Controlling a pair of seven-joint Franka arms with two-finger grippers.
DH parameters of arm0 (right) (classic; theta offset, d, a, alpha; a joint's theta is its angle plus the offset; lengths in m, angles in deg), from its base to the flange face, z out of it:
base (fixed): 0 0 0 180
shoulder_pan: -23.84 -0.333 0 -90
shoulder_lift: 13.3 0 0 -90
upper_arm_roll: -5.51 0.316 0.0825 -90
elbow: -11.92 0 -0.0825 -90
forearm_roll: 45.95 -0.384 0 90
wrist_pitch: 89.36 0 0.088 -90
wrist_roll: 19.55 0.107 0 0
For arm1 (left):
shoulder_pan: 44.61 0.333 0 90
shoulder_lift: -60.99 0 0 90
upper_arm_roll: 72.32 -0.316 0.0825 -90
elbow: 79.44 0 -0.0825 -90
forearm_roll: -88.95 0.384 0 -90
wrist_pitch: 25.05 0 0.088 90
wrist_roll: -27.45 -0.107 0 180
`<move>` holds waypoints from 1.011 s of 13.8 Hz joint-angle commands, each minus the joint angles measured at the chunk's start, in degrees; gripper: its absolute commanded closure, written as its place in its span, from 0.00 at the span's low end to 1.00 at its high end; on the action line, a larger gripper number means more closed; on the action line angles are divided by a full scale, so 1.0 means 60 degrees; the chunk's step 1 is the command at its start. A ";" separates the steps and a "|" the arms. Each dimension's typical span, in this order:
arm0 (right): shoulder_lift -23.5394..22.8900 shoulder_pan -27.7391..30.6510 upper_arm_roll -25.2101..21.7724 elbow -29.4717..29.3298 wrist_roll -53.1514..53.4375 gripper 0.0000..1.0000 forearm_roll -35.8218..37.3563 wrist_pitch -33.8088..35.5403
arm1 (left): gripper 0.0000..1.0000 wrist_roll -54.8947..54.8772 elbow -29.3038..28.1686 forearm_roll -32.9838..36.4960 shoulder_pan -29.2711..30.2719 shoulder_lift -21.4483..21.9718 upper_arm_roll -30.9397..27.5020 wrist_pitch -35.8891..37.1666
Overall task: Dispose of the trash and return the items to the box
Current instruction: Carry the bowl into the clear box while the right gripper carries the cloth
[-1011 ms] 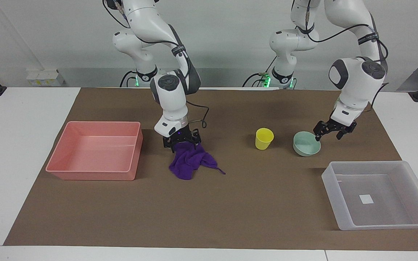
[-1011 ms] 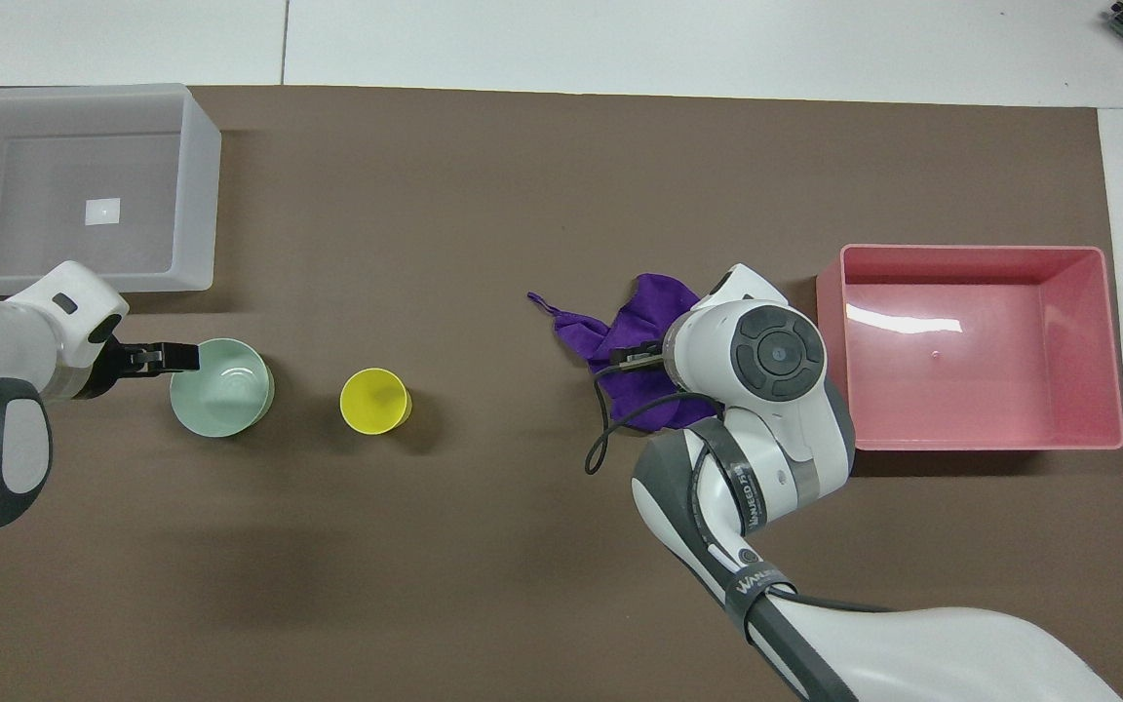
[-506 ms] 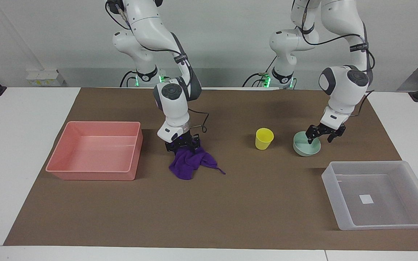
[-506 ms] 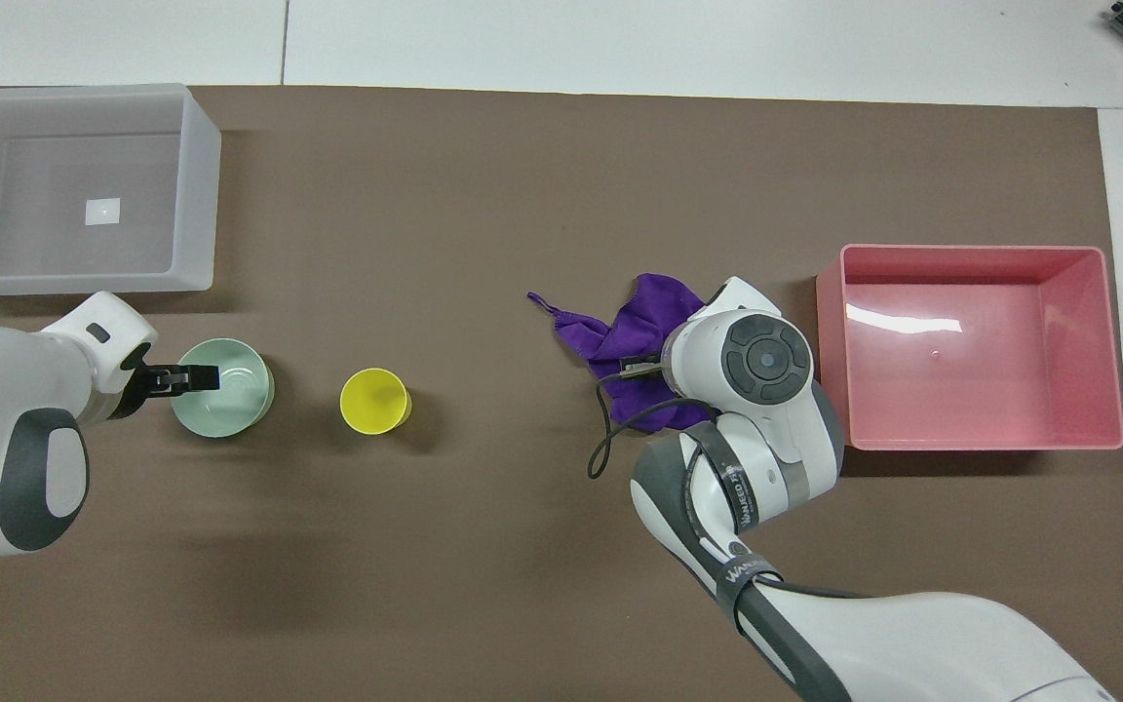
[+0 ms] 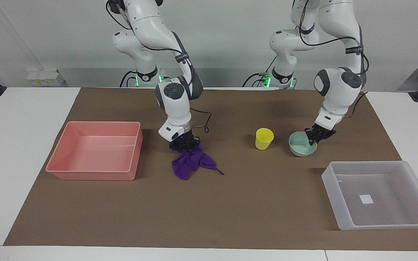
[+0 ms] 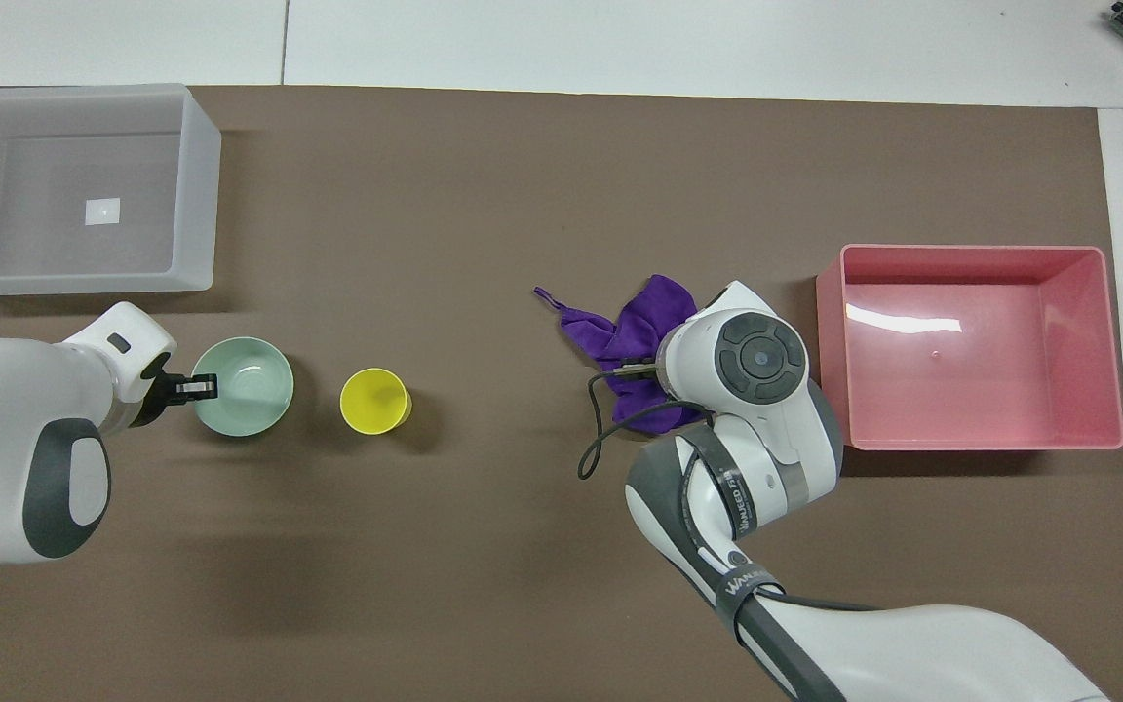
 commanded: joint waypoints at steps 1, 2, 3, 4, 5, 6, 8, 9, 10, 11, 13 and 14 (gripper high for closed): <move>0.0815 0.0081 -0.0077 -0.0153 0.0261 1.00 -0.0137 0.1015 | 1.00 0.0049 -0.0048 -0.0262 -0.0078 0.0057 -0.0065 -0.0192; 0.0977 0.0097 -0.0106 -0.0329 0.0392 1.00 -0.0065 0.1440 | 1.00 0.0035 0.0156 -0.0262 -0.0035 0.0042 -0.0065 -0.0105; 0.1167 0.0126 -0.0135 -0.0534 0.0510 1.00 -0.0006 0.1879 | 1.00 -0.0009 0.0361 -0.0248 0.0009 0.0071 -0.0080 0.0143; 0.1386 0.0228 -0.0150 -0.0724 0.0583 1.00 0.0009 0.2231 | 1.00 -0.0039 0.0769 -0.0248 0.0039 0.0115 -0.0080 0.0653; 0.1562 0.0403 -0.0150 -0.0944 0.0599 1.00 0.0053 0.2612 | 1.00 -0.0053 0.1310 -0.0248 0.0054 0.0115 -0.0080 0.1383; 0.1695 0.0564 -0.0150 -0.1236 0.0570 1.00 0.0068 0.3036 | 1.00 -0.0054 0.1852 -0.0248 0.0083 0.0115 -0.0080 0.2043; 0.2031 0.0915 -0.0150 -0.1807 0.0526 1.00 0.0242 0.3915 | 1.00 -0.0126 0.2935 -0.0233 0.0185 -0.0030 -0.0095 0.2895; 0.2207 0.1120 -0.0135 -0.2042 0.0482 1.00 0.0389 0.4311 | 1.00 -0.0214 0.3391 -0.0233 0.0215 -0.0278 -0.0109 0.3029; 0.2368 0.1311 -0.0135 -0.2175 0.0453 1.00 0.0506 0.4561 | 1.00 -0.0215 0.3700 -0.0233 0.0432 -0.0454 -0.0095 0.3060; 0.2529 0.1501 -0.0135 -0.2278 0.0336 1.00 0.0580 0.4738 | 1.00 -0.0215 0.4167 -0.0219 0.0565 -0.0659 -0.0095 0.3205; 0.2750 0.1896 -0.0135 -0.2541 -0.0073 1.00 0.0726 0.5119 | 1.00 -0.0259 0.5440 -0.0189 0.0828 -0.1463 -0.0095 0.3630; 0.2838 0.2174 -0.0135 -0.2659 -0.0292 1.00 0.0814 0.5193 | 1.00 -0.0273 0.5867 -0.0146 0.0961 -0.1800 -0.0095 0.3631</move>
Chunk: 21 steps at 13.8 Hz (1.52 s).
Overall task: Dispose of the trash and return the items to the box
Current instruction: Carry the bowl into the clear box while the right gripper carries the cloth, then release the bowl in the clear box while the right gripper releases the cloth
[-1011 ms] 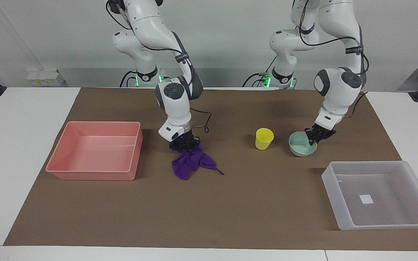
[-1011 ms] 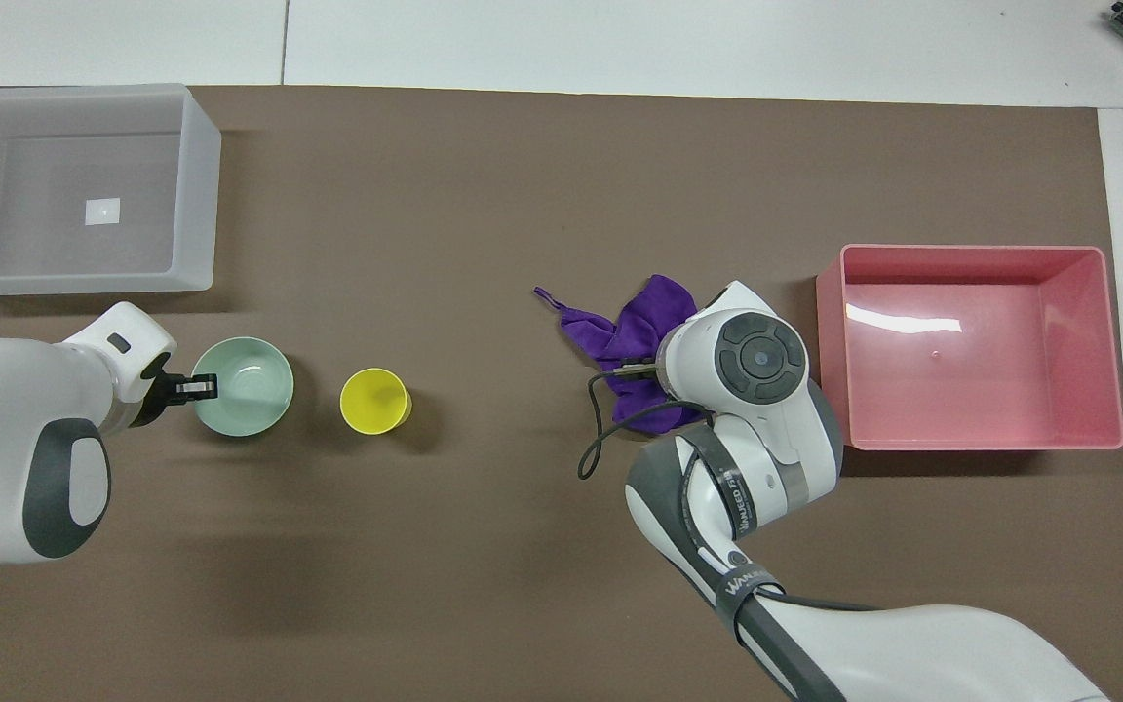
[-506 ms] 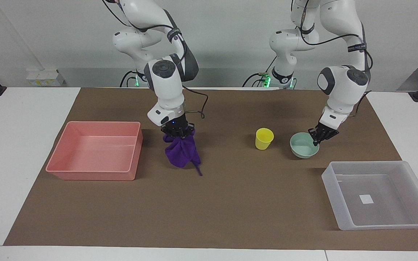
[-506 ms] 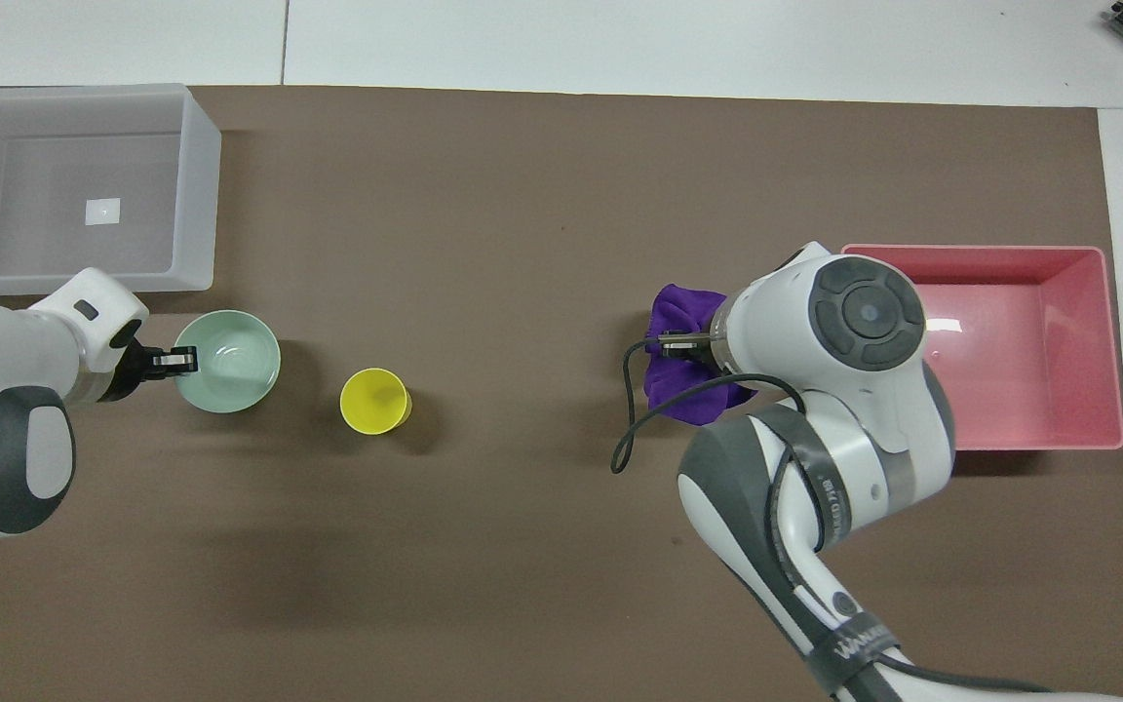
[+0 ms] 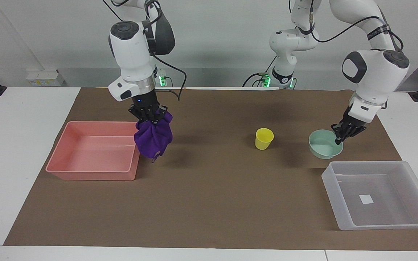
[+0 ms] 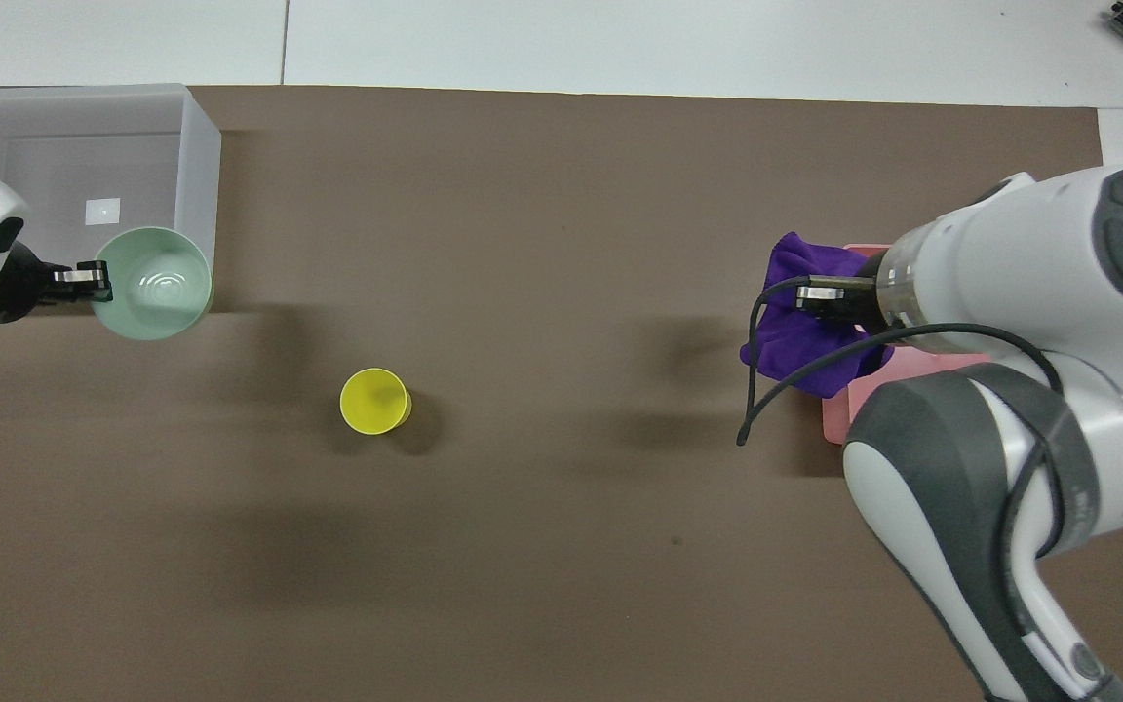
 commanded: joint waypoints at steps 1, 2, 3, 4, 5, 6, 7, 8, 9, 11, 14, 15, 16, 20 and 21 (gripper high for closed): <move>0.0197 0.0714 0.0075 -0.0315 -0.0704 1.00 0.0196 0.0293 | 1.00 -0.0194 0.1935 -0.0036 0.0475 -0.1378 0.0041 0.0505; 0.0226 0.1036 0.0075 -0.0360 -0.1098 1.00 0.0196 0.0293 | 1.00 -0.0194 0.2565 -0.0036 0.0535 -0.1860 0.0041 0.0767; 0.0255 0.1474 0.0075 -0.0360 -0.1653 1.00 0.0196 0.0278 | 1.00 -0.0194 0.3412 -0.0051 0.0623 -0.2474 0.0041 0.1001; 0.0256 0.1986 0.0089 -0.0331 -0.2413 1.00 0.0182 0.0191 | 1.00 -0.0209 0.4392 -0.0051 0.0812 -0.3220 0.0099 0.1163; 0.0270 0.2354 0.0089 -0.0200 -0.2971 1.00 0.0167 0.0089 | 1.00 -0.0223 0.5315 -0.0036 0.0901 -0.3909 0.0128 0.1426; 0.0256 0.2677 0.0089 -0.0127 -0.3398 1.00 0.0167 0.0059 | 1.00 -0.0499 0.6180 -0.0036 0.1004 -0.4568 0.0129 0.1602; 0.0241 0.2912 0.0089 0.0092 -0.3663 1.00 0.0167 -0.0057 | 1.00 -0.0705 0.6726 -0.0036 0.1237 -0.5083 0.0216 0.1633; 0.0241 0.3117 0.0089 0.0427 -0.3854 1.00 0.0153 -0.0334 | 1.00 -0.0736 0.7079 -0.0007 0.1355 -0.5392 0.0347 0.1575; 0.0227 0.3308 0.0089 0.0793 -0.4015 1.00 0.0167 -0.0670 | 1.00 -0.0765 0.7358 0.0008 0.1487 -0.5845 0.0421 0.1604; 0.0037 0.3529 0.0089 0.1336 -0.4047 1.00 0.0153 -0.1286 | 1.00 -0.0809 0.7900 0.0022 0.1750 -0.6506 0.0553 0.1444; -0.0301 0.3617 0.0089 0.2302 -0.4003 1.00 0.0021 -0.1887 | 1.00 -0.0824 0.7801 0.0298 0.1737 -0.6581 0.0582 0.1225; -0.0431 0.3618 0.0089 0.2581 -0.3988 1.00 0.0021 -0.2455 | 1.00 -0.0853 0.7742 0.0359 0.1751 -0.6770 0.0583 0.1093; -0.0665 0.3734 0.0089 0.2700 -0.4002 1.00 0.0006 -0.2910 | 1.00 -0.0897 0.7640 0.0359 0.1766 -0.6874 0.0583 0.0816; -0.1237 0.3866 0.0104 0.2891 -0.3959 1.00 -0.0301 -0.3572 | 1.00 -0.0912 0.7054 0.0359 0.1737 -0.6773 0.0568 0.0242; -0.1383 0.3852 0.0104 0.2921 -0.3959 0.95 -0.0432 -0.3777 | 1.00 -0.0912 0.6966 0.0359 0.1722 -0.6729 0.0583 0.0271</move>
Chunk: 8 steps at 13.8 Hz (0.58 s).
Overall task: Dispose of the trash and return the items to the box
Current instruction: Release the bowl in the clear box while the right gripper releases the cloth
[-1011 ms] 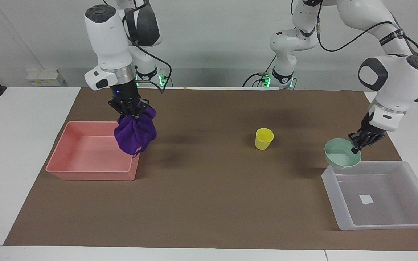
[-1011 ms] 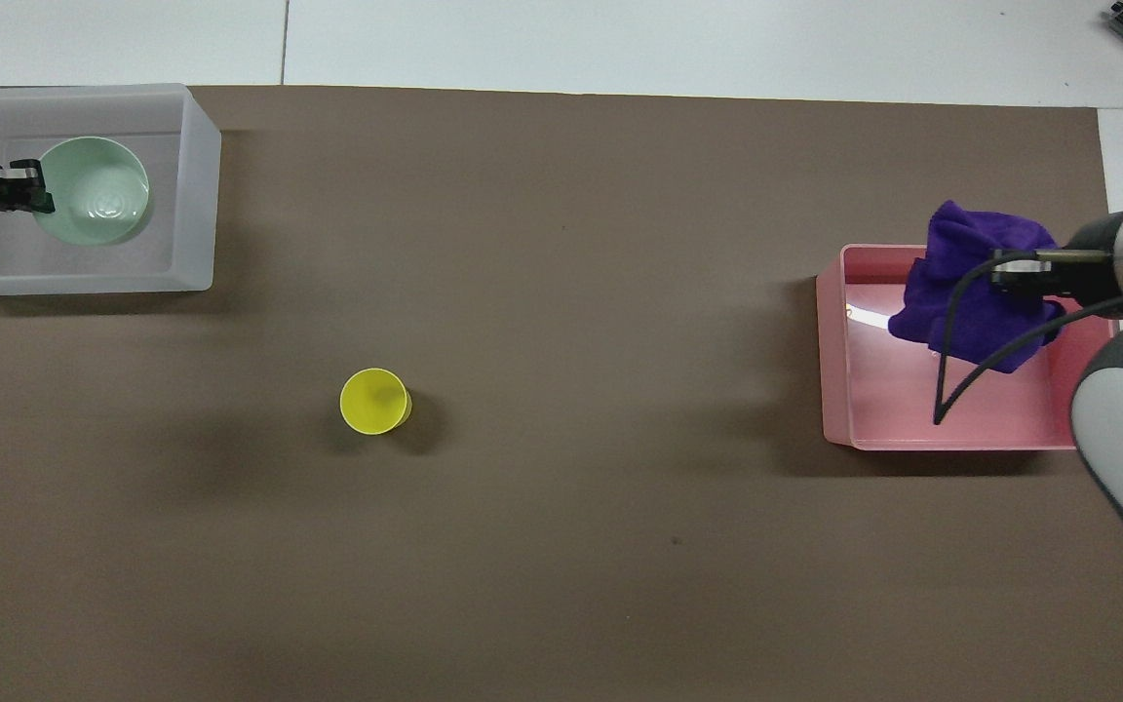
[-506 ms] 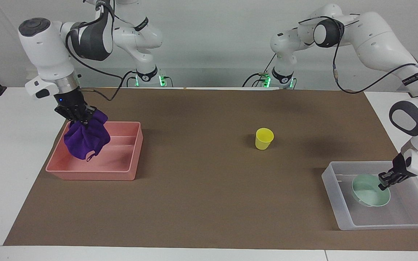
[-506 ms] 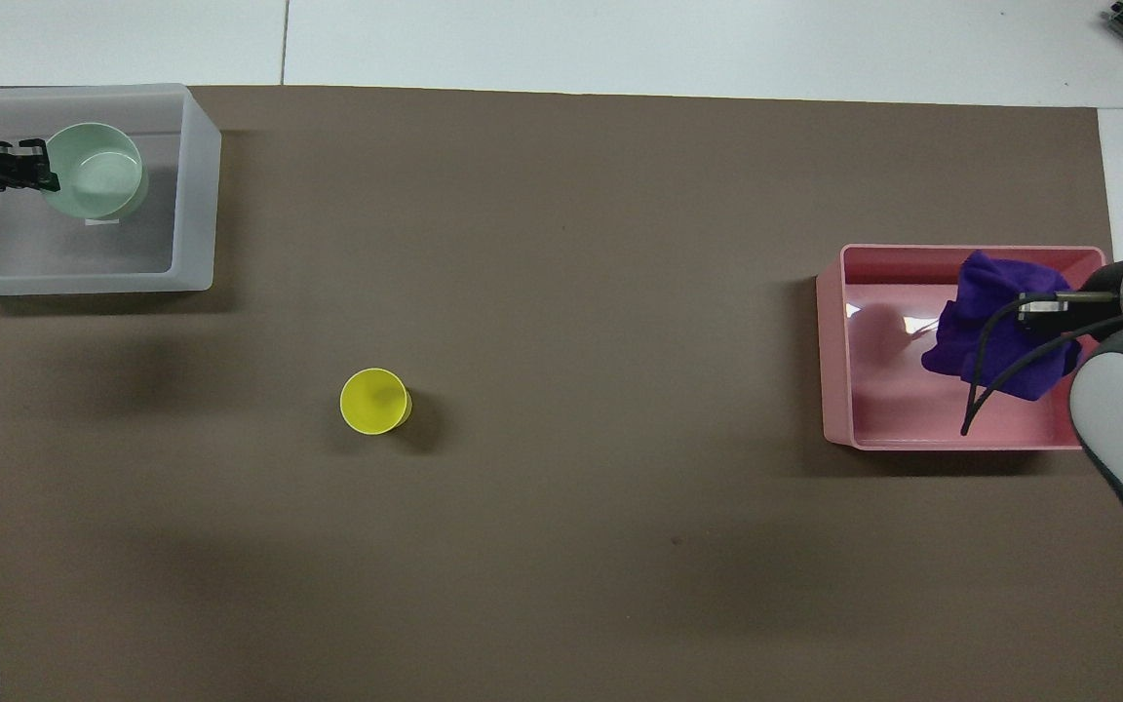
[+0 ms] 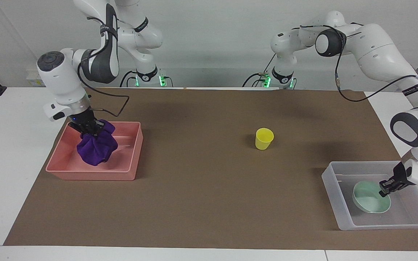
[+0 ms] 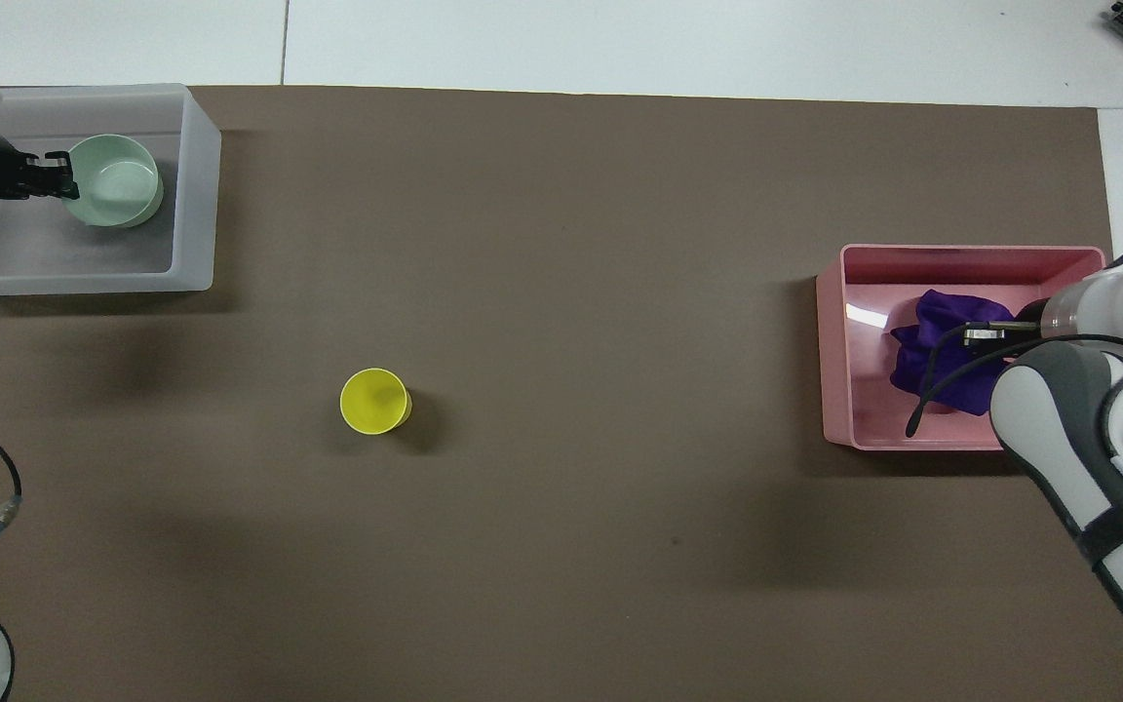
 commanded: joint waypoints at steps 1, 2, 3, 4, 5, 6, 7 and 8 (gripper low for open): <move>-0.0130 0.0122 0.0141 0.0185 -0.0055 0.81 -0.0360 -0.0459 | 0.96 -0.0120 -0.0287 0.0177 0.0041 0.0164 0.0122 -0.0118; -0.0130 0.0093 0.0141 0.0185 -0.0055 0.52 -0.0360 -0.0459 | 0.63 -0.0120 -0.0273 0.0148 0.0041 0.0222 0.0122 -0.0001; -0.0130 0.0092 0.0141 0.0171 -0.0055 0.08 -0.0346 -0.0459 | 0.17 -0.0120 -0.0258 0.0147 0.0027 0.0295 0.0122 0.0102; -0.0116 0.0078 0.0141 0.0127 -0.0070 0.00 -0.0346 -0.0416 | 0.00 -0.0135 -0.0258 0.0162 -0.0017 0.0412 0.0108 0.0132; -0.0043 0.0049 0.0170 0.0040 -0.0099 0.00 -0.0346 -0.0343 | 0.00 -0.0135 -0.0287 0.0148 -0.0046 0.0631 0.0108 0.0248; 0.0074 0.0034 0.0229 -0.0121 -0.0085 0.00 -0.0346 -0.0226 | 0.00 -0.0135 -0.0302 0.0147 -0.0076 0.0822 0.0108 0.0539; 0.0191 0.0034 0.0258 -0.0311 -0.0070 0.00 -0.0331 0.0007 | 0.00 -0.0150 -0.0302 0.0147 -0.0090 0.1056 0.0108 0.0818; 0.0235 -0.0111 0.0259 -0.0632 -0.0055 0.00 -0.0331 0.0358 | 0.00 -0.0150 -0.0432 0.0118 -0.0178 0.1362 0.0108 0.0951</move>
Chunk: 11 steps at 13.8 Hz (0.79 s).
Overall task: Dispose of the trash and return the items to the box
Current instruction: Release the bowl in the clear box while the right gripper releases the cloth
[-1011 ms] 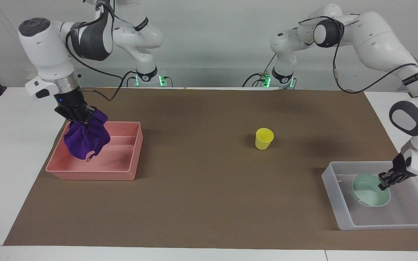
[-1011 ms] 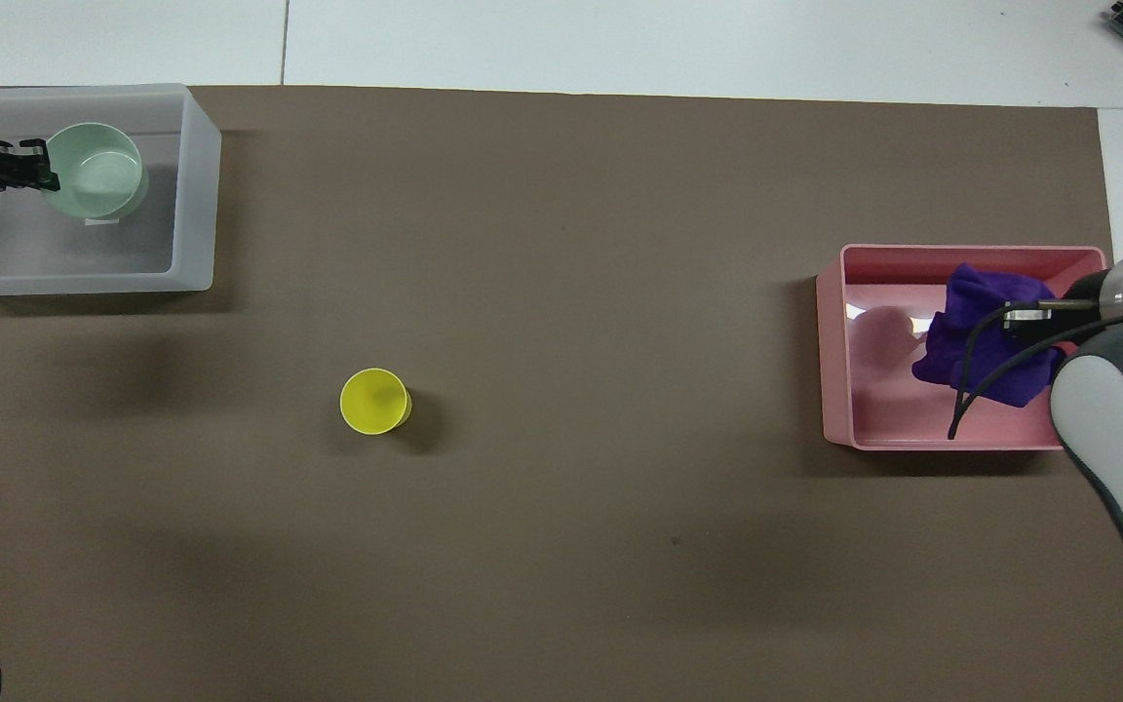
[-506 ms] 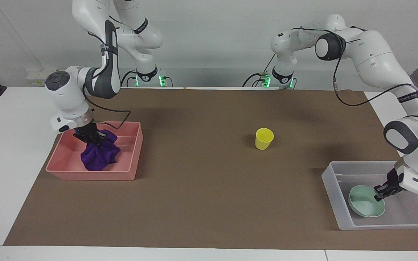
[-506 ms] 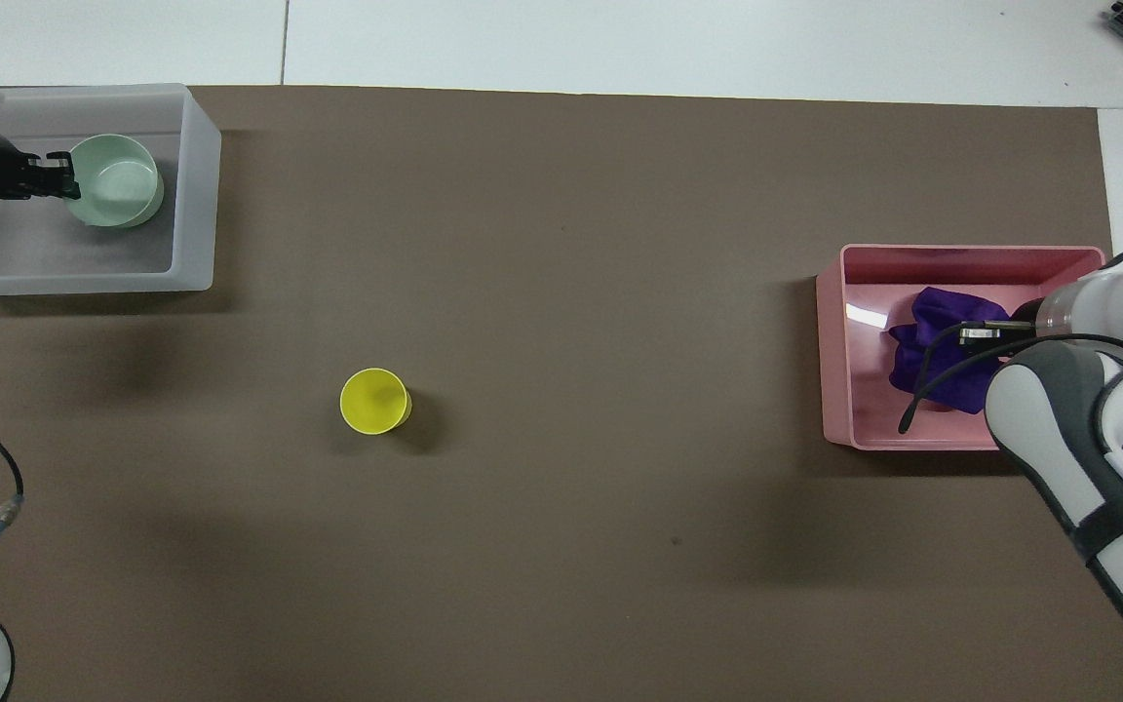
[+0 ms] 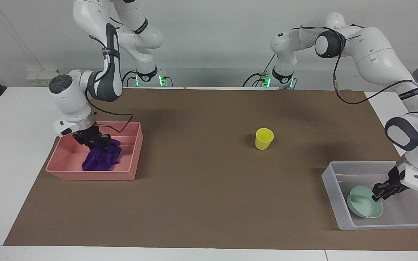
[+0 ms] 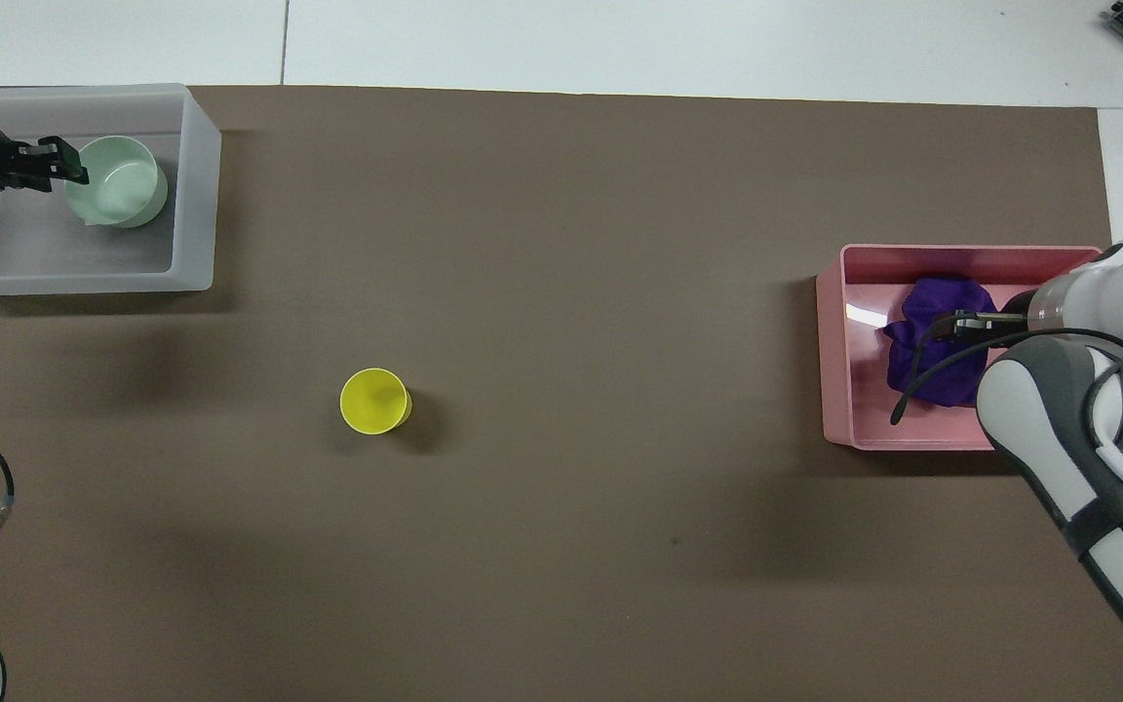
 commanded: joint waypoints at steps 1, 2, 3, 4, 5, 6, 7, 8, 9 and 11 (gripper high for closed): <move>0.0389 -0.0194 0.0097 -0.0691 -0.0042 0.00 -0.0125 0.0893 | 0.00 -0.0055 -0.0936 0.0132 -0.0239 0.1259 -0.0034 0.0426; 0.0535 -0.0238 0.0097 -0.0825 -0.0042 0.00 -0.0110 0.1114 | 0.00 -0.0054 -0.1579 0.0132 -0.0385 0.1800 -0.0034 0.0325; 0.0696 -0.0355 0.0112 -0.0870 -0.0013 0.00 -0.0052 0.1203 | 0.00 -0.0040 -0.2311 0.0132 -0.0604 0.2429 -0.0034 0.0265; 0.0886 -0.0574 0.0098 -0.0870 0.0147 0.00 -0.0008 0.1335 | 0.00 0.0004 -0.3029 0.0132 -0.0838 0.3117 -0.0034 0.0279; 0.1077 -0.0648 0.0097 -0.0914 0.0366 0.00 0.0007 0.1684 | 0.00 0.0077 -0.3761 0.0132 -0.1073 0.3806 -0.0034 0.0323; 0.1311 -0.0692 0.0112 -0.1132 0.0499 0.00 0.0065 0.2268 | 0.00 0.0121 -0.4638 0.0117 -0.1292 0.4567 -0.0034 0.0367; 0.1473 -0.0693 0.0112 -0.1467 0.0515 0.00 0.0124 0.2955 | 0.00 0.0353 -0.5430 0.0117 -0.1541 0.5169 -0.0034 0.0338; 0.1518 -0.0693 0.0112 -0.1920 0.0500 0.00 0.0124 0.3644 | 0.00 0.0501 -0.6163 0.0117 -0.1834 0.5682 -0.0034 0.0280; 0.1533 -0.0693 0.0112 -0.2389 0.0500 0.00 0.0124 0.4274 | 0.00 0.0575 -0.6809 0.0117 -0.2069 0.6209 -0.0034 0.0106; 0.1635 -0.0678 0.0112 -0.3094 0.0500 0.00 0.0139 0.5155 | 0.00 0.1084 -0.7777 0.0117 -0.2581 0.6929 -0.0019 -0.0217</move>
